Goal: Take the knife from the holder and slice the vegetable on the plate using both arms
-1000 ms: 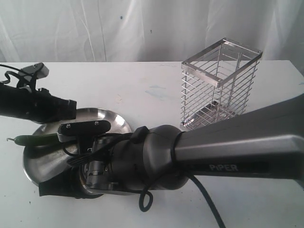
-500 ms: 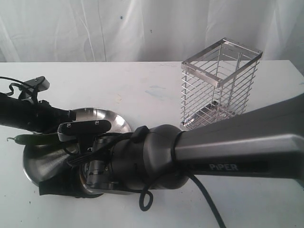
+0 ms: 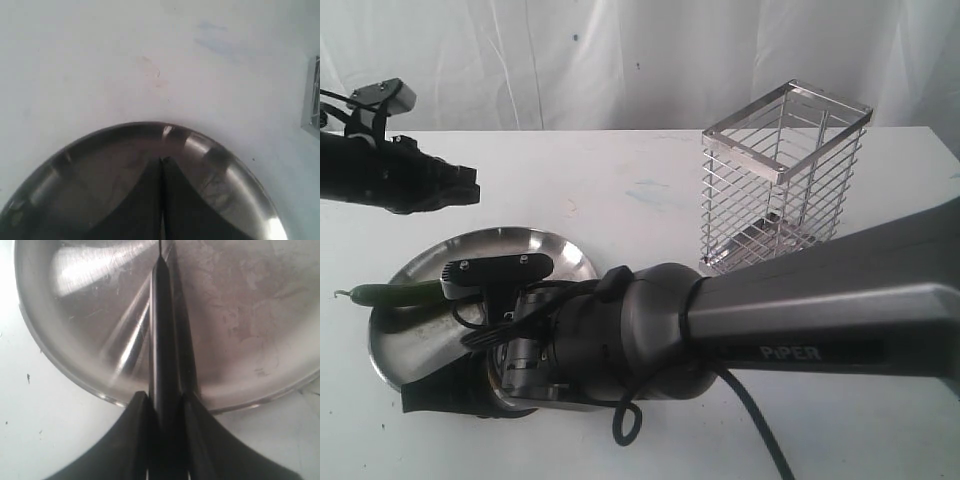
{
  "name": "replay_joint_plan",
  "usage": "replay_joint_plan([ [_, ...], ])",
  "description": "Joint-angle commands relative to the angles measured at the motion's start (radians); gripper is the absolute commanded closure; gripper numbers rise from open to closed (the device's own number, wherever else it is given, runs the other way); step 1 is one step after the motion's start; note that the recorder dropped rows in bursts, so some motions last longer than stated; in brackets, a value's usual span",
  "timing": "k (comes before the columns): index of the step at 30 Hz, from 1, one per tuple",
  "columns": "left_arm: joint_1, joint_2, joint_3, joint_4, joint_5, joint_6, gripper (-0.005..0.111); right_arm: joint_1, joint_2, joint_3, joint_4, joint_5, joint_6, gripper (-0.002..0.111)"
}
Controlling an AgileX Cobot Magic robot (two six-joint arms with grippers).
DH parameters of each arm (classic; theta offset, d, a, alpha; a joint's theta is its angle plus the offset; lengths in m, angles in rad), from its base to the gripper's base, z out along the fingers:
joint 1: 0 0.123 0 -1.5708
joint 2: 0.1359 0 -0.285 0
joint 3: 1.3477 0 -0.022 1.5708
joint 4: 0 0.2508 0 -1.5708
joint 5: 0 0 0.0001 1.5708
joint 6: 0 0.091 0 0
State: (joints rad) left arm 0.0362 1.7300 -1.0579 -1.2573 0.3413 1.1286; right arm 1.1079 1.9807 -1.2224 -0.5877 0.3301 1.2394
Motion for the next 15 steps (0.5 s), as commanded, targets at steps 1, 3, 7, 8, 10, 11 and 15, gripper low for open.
replay_joint_plan([
  [1, -0.002, 0.027, 0.000, 0.174, 0.007, -0.156, 0.105, 0.002, -0.006, 0.001, -0.010, 0.003, -0.006, 0.108],
  [3, -0.002, 0.050, 0.000, 0.211, 0.005, -0.185, 0.105, 0.002, -0.006, 0.001, -0.010, 0.003, -0.006, 0.108],
  [7, -0.002, 0.095, 0.000, 0.213, 0.007, -0.187, 0.105, 0.002, -0.006, 0.001, -0.010, 0.003, -0.006, 0.108],
  [8, -0.002, 0.100, 0.000, 0.218, 0.009, -0.187, 0.105, 0.002, -0.006, 0.001, -0.010, 0.003, -0.006, 0.108],
  [10, -0.002, 0.116, 0.000, 0.227, 0.011, -0.187, 0.105, 0.002, -0.006, 0.001, -0.010, 0.003, -0.006, 0.108],
  [11, -0.002, 0.121, 0.000, 0.230, 0.013, -0.187, 0.105, 0.002, -0.006, 0.001, -0.010, 0.003, -0.006, 0.108],
  [15, -0.002, 0.148, 0.000, 0.261, 0.007, -0.189, 0.105, 0.002, -0.006, 0.001, -0.010, 0.003, -0.006, 0.108],
])
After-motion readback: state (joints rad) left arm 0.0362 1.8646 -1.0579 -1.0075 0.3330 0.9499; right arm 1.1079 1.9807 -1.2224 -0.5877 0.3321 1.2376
